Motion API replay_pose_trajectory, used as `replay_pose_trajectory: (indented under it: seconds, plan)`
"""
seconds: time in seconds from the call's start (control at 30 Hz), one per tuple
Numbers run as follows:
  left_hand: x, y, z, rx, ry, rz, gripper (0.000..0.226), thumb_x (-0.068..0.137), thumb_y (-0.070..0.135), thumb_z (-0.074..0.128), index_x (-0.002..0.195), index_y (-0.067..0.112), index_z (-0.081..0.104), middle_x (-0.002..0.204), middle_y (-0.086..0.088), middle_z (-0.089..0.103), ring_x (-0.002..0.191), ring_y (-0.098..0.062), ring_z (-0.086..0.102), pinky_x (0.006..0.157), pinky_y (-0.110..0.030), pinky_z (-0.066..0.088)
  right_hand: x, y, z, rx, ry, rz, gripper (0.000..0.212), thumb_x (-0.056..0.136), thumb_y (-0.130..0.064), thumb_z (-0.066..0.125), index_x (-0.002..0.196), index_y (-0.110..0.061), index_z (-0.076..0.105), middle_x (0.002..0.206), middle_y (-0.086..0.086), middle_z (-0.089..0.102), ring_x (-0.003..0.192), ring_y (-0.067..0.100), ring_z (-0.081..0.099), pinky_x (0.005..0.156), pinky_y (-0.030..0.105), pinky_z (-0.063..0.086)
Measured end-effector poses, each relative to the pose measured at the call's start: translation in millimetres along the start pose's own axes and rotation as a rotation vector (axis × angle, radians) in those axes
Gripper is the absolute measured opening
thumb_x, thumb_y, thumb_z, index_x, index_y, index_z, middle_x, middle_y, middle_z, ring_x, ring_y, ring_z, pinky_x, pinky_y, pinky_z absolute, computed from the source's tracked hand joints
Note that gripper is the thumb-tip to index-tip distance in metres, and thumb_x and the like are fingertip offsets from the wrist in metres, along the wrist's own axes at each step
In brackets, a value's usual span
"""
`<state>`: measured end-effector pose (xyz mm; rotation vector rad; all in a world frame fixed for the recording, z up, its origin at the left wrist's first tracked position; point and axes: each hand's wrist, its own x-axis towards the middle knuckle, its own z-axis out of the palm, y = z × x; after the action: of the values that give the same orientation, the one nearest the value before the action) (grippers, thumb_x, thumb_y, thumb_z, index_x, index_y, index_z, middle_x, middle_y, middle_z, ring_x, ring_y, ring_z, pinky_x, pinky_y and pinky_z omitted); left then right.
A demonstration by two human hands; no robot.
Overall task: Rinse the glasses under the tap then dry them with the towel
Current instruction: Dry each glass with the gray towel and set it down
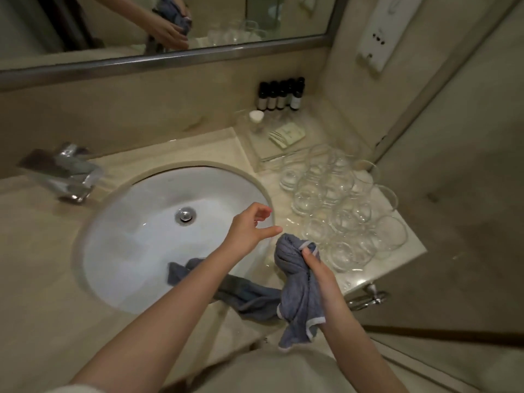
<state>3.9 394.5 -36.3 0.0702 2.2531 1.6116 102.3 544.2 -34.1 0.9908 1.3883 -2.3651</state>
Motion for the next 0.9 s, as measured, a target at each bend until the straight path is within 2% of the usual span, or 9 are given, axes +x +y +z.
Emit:
replay_pose_trajectory:
  seconds: [0.03, 0.1, 0.3, 0.43, 0.53, 0.63, 0.73, 0.9]
  plan:
    - [5, 2, 7, 0.010, 0.000, 0.001, 0.049, 0.077, 0.016, 0.081, 0.119, 0.007, 0.058, 0.114, -0.002, 0.061, 0.110, -0.016, 0.056, 0.095, -0.021, 0.041, 1, -2, -4, -0.009, -0.006, 0.004, 0.024, 0.090, -0.026, 0.059, 0.106, -0.010, 0.064, 0.093, 0.011, 0.071, 0.083, 0.022, 0.068, 0.070, 0.028, 0.053]
    - [17, 7, 19, 0.006, 0.007, -0.002, 0.056, 0.076, 0.015, 0.082, 0.125, 0.007, 0.056, 0.119, -0.005, 0.060, 0.111, -0.015, 0.054, 0.094, -0.020, 0.039, 2, -4, -11, -0.027, -0.013, 0.006, 0.020, 0.095, -0.020, 0.054, 0.108, -0.010, 0.064, 0.096, 0.011, 0.071, 0.084, 0.021, 0.068, 0.069, 0.025, 0.055]
    - [52, 25, 48, -0.007, -0.011, -0.029, 0.072, 0.077, 0.021, 0.082, 0.139, 0.010, 0.046, 0.132, -0.009, 0.054, 0.117, -0.015, 0.051, 0.097, -0.024, 0.040, 2, -13, -21, -0.045, -0.065, 0.020, 0.018, 0.096, -0.016, 0.053, 0.106, -0.008, 0.066, 0.088, 0.007, 0.075, 0.076, 0.015, 0.072, 0.062, 0.020, 0.055]
    - [60, 32, 55, 0.002, 0.033, 0.022, 0.068, 0.080, 0.024, 0.080, 0.138, 0.020, 0.045, 0.124, -0.003, 0.053, 0.113, -0.018, 0.053, 0.097, -0.030, 0.044, 2, -14, -25, -0.053, -0.068, 0.020, 0.024, 0.093, -0.019, 0.058, 0.111, -0.007, 0.066, 0.098, 0.010, 0.075, 0.087, 0.020, 0.072, 0.070, 0.023, 0.056]
    - [67, 32, 55, 0.116, -0.004, 0.117, 0.044, 0.084, 0.020, 0.075, 0.125, 0.020, 0.060, 0.121, 0.002, 0.056, 0.113, -0.018, 0.052, 0.096, -0.030, 0.041, 2, -16, -25, -0.053, -0.063, 0.031, 0.025, 0.092, -0.019, 0.059, 0.112, -0.007, 0.067, 0.100, 0.011, 0.074, 0.089, 0.022, 0.071, 0.076, 0.025, 0.056]
    - [77, 27, 55, 0.268, -0.036, 0.192, 0.010, 0.085, 0.016, 0.074, 0.093, 0.014, 0.068, 0.106, -0.001, 0.064, 0.108, -0.020, 0.056, 0.092, -0.034, 0.042, 3, -18, -25, -0.042, -0.059, 0.036, 0.026, 0.092, -0.020, 0.060, 0.113, -0.008, 0.066, 0.103, 0.012, 0.074, 0.093, 0.023, 0.071, 0.082, 0.028, 0.056]
    - [82, 25, 56, 0.288, -0.027, 0.216, 0.013, 0.082, 0.011, 0.074, 0.080, 0.016, 0.063, 0.094, 0.003, 0.062, 0.098, -0.018, 0.056, 0.083, -0.030, 0.039, 4, -22, -25, -0.019, -0.056, 0.035, 0.026, 0.091, -0.021, 0.060, 0.113, -0.009, 0.066, 0.103, 0.011, 0.074, 0.093, 0.022, 0.071, 0.081, 0.027, 0.055]
    - [75, 21, 53, 0.237, 0.017, 0.256, 0.014, 0.083, 0.007, 0.073, 0.079, 0.014, 0.061, 0.083, 0.012, 0.057, 0.081, -0.003, 0.050, 0.076, -0.025, 0.035, 4, -25, -23, -0.002, -0.063, 0.048, 0.025, 0.092, -0.020, 0.059, 0.112, -0.009, 0.067, 0.103, 0.012, 0.074, 0.092, 0.023, 0.070, 0.081, 0.026, 0.055]
